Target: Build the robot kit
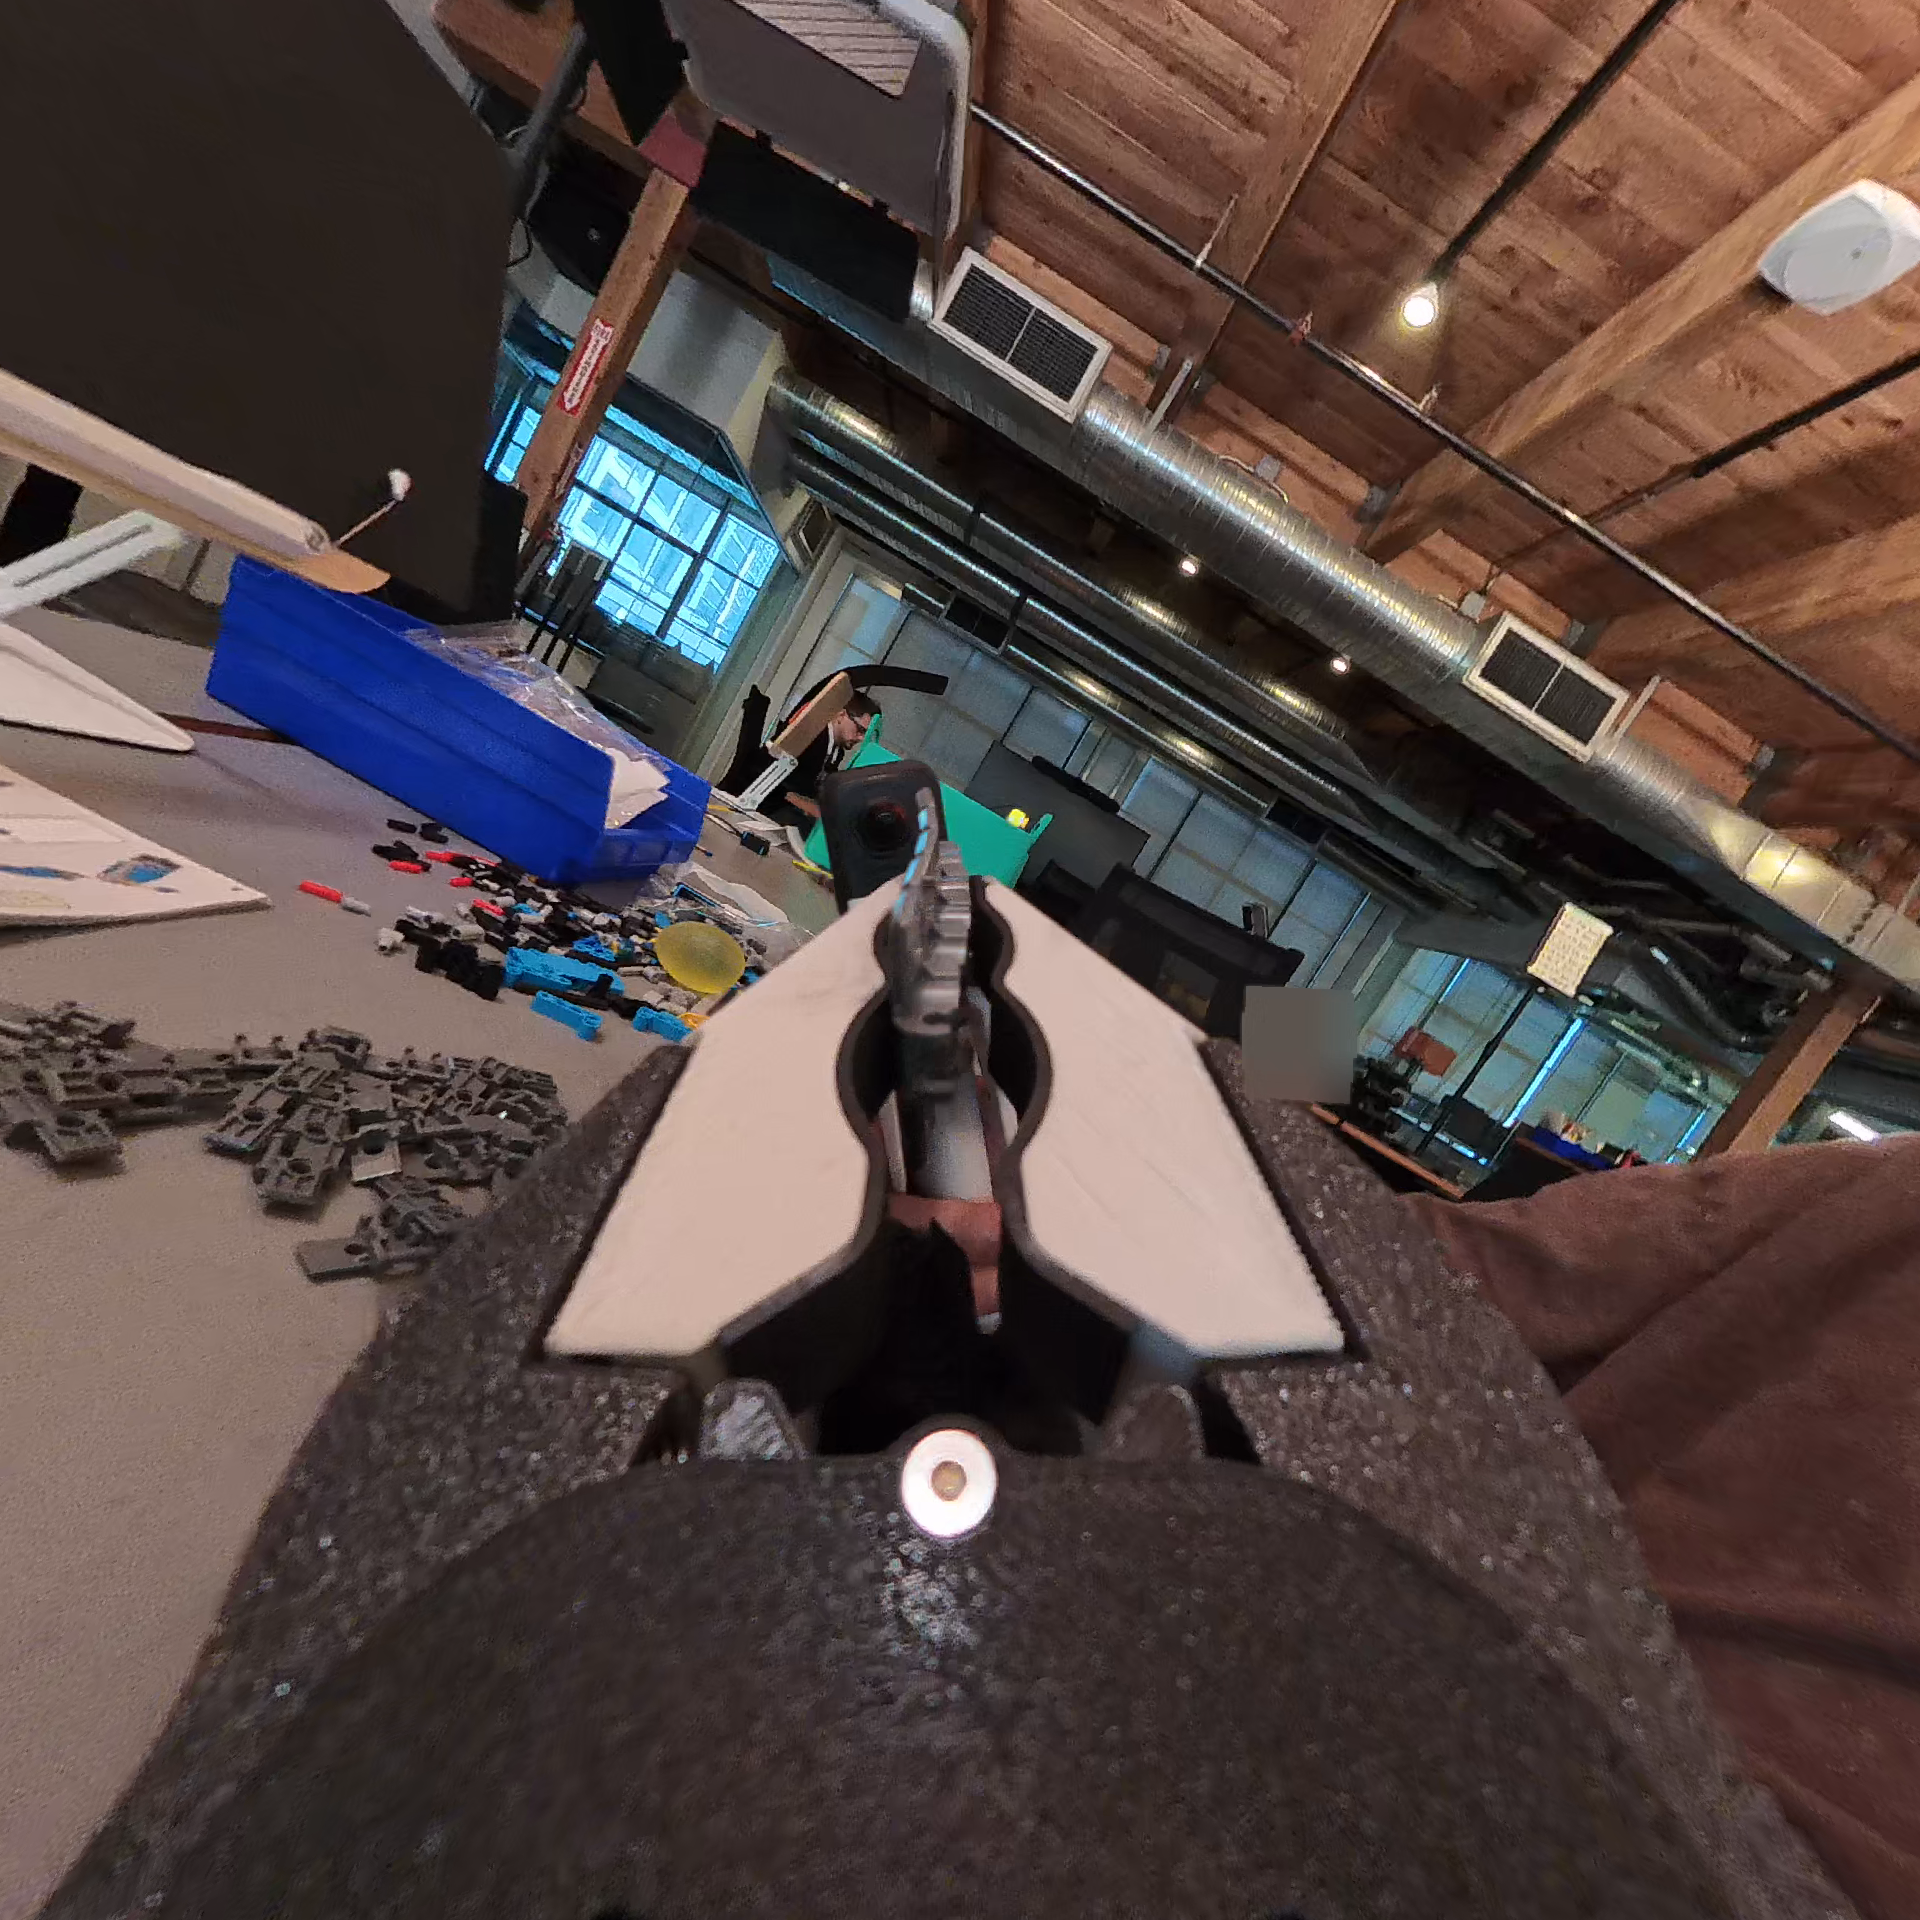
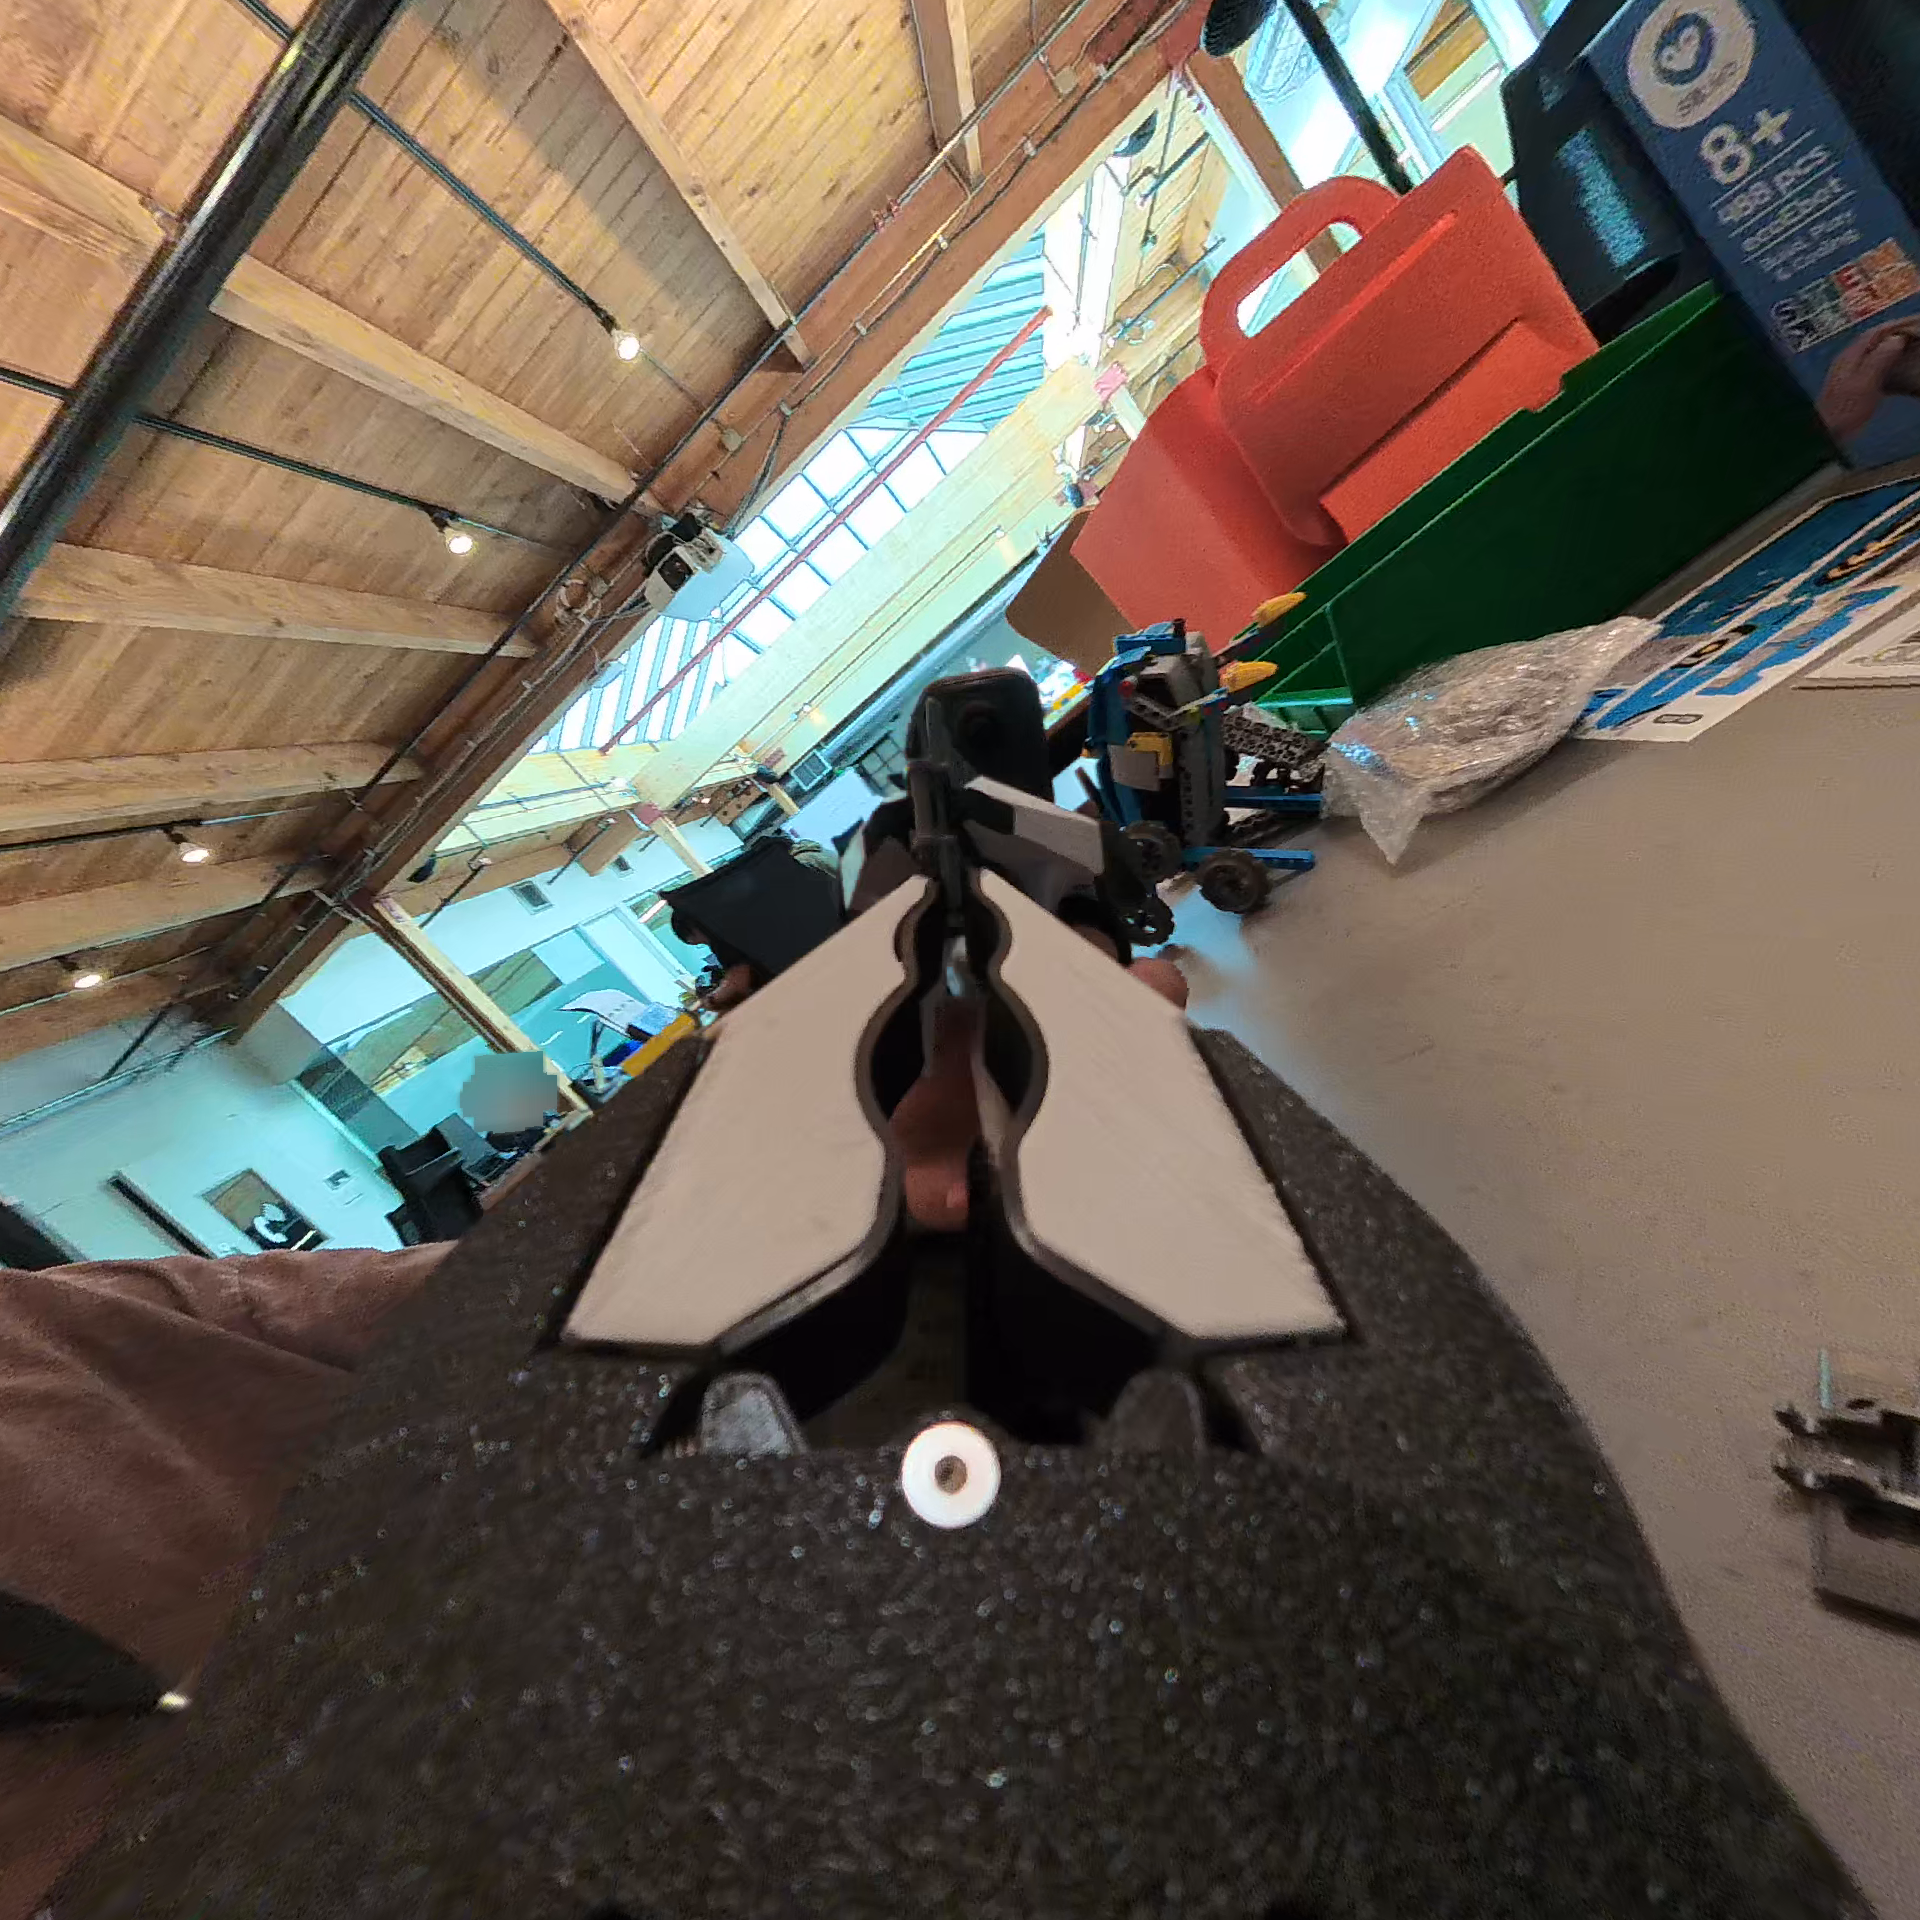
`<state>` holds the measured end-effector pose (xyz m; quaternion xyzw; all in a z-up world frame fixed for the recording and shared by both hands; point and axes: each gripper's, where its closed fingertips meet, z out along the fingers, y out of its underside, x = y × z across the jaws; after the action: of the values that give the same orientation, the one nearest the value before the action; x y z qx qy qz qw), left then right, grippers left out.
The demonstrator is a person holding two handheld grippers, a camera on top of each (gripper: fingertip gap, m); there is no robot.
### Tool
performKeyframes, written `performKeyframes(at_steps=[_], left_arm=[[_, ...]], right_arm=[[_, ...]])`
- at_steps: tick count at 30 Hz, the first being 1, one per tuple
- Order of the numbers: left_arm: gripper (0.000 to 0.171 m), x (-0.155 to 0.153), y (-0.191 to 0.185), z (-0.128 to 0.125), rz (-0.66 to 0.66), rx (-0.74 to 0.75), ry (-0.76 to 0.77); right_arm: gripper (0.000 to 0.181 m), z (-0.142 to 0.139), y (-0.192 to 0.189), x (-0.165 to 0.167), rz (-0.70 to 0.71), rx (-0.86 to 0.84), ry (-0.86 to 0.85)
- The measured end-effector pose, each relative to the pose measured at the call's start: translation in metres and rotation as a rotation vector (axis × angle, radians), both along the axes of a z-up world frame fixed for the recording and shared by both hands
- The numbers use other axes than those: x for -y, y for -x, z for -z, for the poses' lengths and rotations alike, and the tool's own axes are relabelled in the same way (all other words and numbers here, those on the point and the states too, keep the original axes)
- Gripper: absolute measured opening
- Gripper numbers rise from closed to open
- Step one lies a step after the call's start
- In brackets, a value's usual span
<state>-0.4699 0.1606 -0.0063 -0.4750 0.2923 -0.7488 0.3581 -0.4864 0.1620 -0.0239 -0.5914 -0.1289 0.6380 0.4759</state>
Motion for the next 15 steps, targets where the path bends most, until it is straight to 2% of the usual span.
performKeyframes(at_steps=[2,4,6,9,12,15], left_arm=[[0.008,-0.001,0.000,0.002,0.018,-0.014,0.021],[0.007,-0.002,0.001,0.004,-0.014,-0.060,-0.025],[0.008,-0.006,0.009,-0.002,-0.054,-0.038,-0.049],[0.007,-0.021,0.017,0.010,-0.116,-0.126,-0.087],[0.007,-0.040,0.024,0.029,-0.195,-0.253,-0.125],[0.007,-0.053,0.027,0.039,-0.284,-0.330,-0.142]], right_arm=[[0.002,0.003,0.001,0.000,0.000,0.024,0.000],[0.003,0.006,0.002,-0.002,0.014,0.057,-0.001],[0.014,-0.001,-0.003,-0.003,0.034,0.058,-0.031],[0.021,-0.001,-0.034,-0.019,0.186,0.174,-0.097],[0.019,0.029,-0.065,-0.035,0.311,0.509,-0.133],[0.019,0.083,-0.085,-0.041,0.308,0.905,-0.114]])
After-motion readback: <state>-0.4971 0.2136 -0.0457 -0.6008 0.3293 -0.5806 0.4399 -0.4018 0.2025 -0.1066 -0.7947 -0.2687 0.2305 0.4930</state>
